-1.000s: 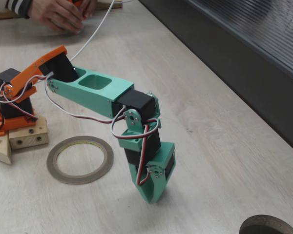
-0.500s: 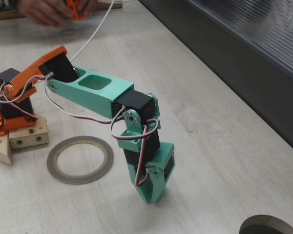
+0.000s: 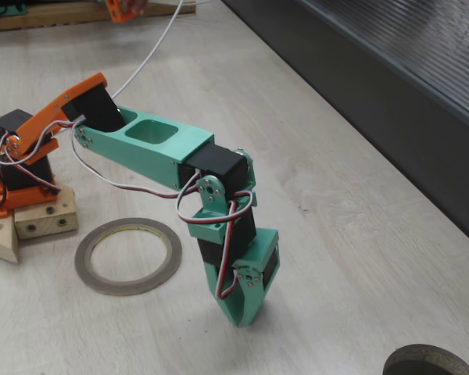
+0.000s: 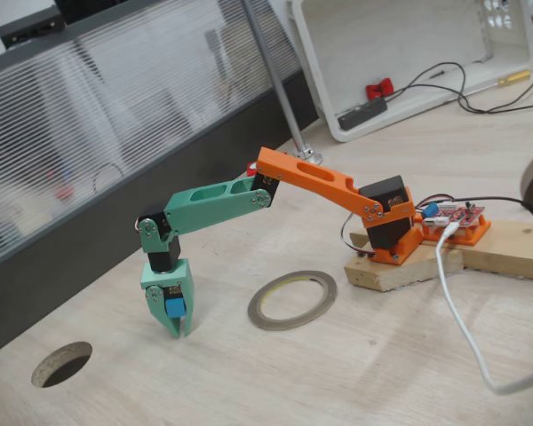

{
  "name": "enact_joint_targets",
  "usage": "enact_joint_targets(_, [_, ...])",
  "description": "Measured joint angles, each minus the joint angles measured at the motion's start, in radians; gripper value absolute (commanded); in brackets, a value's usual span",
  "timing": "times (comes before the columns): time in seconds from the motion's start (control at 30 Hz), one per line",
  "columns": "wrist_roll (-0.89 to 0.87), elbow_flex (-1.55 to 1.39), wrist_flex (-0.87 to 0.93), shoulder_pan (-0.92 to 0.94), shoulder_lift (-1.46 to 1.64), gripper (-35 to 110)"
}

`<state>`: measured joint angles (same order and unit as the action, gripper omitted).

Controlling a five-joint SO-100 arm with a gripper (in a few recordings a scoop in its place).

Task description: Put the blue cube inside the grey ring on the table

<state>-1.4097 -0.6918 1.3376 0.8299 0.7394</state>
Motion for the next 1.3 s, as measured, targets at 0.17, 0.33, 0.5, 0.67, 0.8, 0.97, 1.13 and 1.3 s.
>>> enact_joint_targets(0.17, [0.000,-0.041,0.000,-0.003,0.146,0])
enact_joint_targets(0.33, [0.000,-0.276,0.000,-0.003,0.261,0])
enact_joint_targets(0.5, [0.000,-0.456,0.000,0.000,0.437,0])
enact_joint_targets(0.67, [0.000,-0.614,0.000,-0.002,0.594,0])
enact_joint_targets(0.8, [0.000,-0.753,0.000,-0.002,0.699,0])
enact_joint_targets(0.97, [0.000,-0.942,0.000,-0.002,0.848,0])
enact_joint_targets(1.13, [0.000,-1.074,-0.002,-0.003,0.974,0])
enact_joint_targets(1.3, [0.000,-1.190,0.000,-0.002,1.078,0])
